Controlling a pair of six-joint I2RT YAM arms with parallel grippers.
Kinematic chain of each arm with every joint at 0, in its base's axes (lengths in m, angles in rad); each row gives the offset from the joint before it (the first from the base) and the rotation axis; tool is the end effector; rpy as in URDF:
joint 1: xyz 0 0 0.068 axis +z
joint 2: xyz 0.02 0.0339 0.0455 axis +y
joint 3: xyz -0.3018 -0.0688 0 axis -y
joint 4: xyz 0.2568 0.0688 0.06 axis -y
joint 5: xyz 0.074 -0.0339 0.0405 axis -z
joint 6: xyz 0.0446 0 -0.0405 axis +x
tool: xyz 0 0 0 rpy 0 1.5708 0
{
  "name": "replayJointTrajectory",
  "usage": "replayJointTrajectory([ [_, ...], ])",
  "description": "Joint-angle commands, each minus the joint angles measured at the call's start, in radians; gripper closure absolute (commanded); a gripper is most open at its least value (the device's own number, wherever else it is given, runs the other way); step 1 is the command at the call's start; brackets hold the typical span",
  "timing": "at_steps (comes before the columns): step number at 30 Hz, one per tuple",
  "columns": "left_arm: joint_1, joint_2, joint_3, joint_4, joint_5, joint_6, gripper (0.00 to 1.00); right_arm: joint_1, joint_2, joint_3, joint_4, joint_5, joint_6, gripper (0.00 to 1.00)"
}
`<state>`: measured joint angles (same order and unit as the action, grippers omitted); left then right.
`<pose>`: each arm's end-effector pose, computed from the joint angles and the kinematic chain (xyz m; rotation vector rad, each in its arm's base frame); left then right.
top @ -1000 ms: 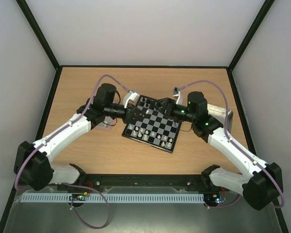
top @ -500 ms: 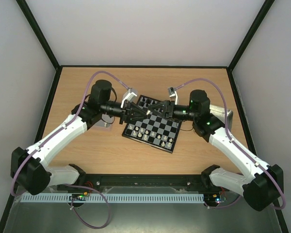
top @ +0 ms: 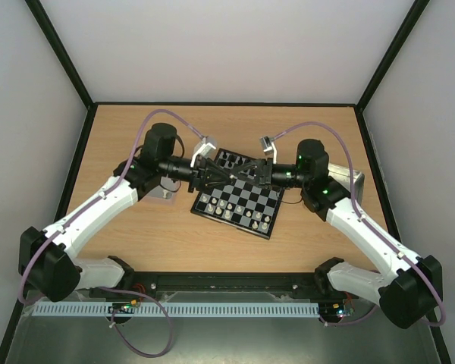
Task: Set up the chess pieces on the board
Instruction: Place the chess piece on the chessboard.
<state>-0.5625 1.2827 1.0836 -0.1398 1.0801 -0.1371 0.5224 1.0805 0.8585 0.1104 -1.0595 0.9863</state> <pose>0.2222 -0.1866 0.3793 1.1507 1.6324 -1.4814 0.1858 0.1519 0.3711 -0.5137 2.0085 1.9084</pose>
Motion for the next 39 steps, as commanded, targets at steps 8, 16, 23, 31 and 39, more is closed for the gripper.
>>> replayJointTrajectory([
  [8, 0.078, 0.011, -0.023, -0.053, -0.297, -0.08, 0.34, 0.002, 0.011, 0.082, -0.243, 0.365, -0.291, 0.98],
  [16, 0.269, -0.144, -0.162, -0.066, -0.759, -0.265, 0.26, 0.128, 0.109, 0.107, -0.322, 0.982, -0.466, 0.98],
  [23, 0.296, -0.274, -0.213, -0.119, -0.931, -0.275, 0.25, 0.264, 0.191, 0.117, -0.355, 1.285, -0.506, 0.98],
  [31, 0.298, -0.275, -0.235, -0.14, -0.949, -0.277, 0.25, 0.391, 0.185, 0.041, -0.363, 1.444, -0.506, 0.98],
  [39, 0.298, -0.243, -0.244, -0.112, -0.92, -0.291, 0.25, 0.45, 0.102, -0.106, -0.344, 1.425, -0.44, 0.98],
])
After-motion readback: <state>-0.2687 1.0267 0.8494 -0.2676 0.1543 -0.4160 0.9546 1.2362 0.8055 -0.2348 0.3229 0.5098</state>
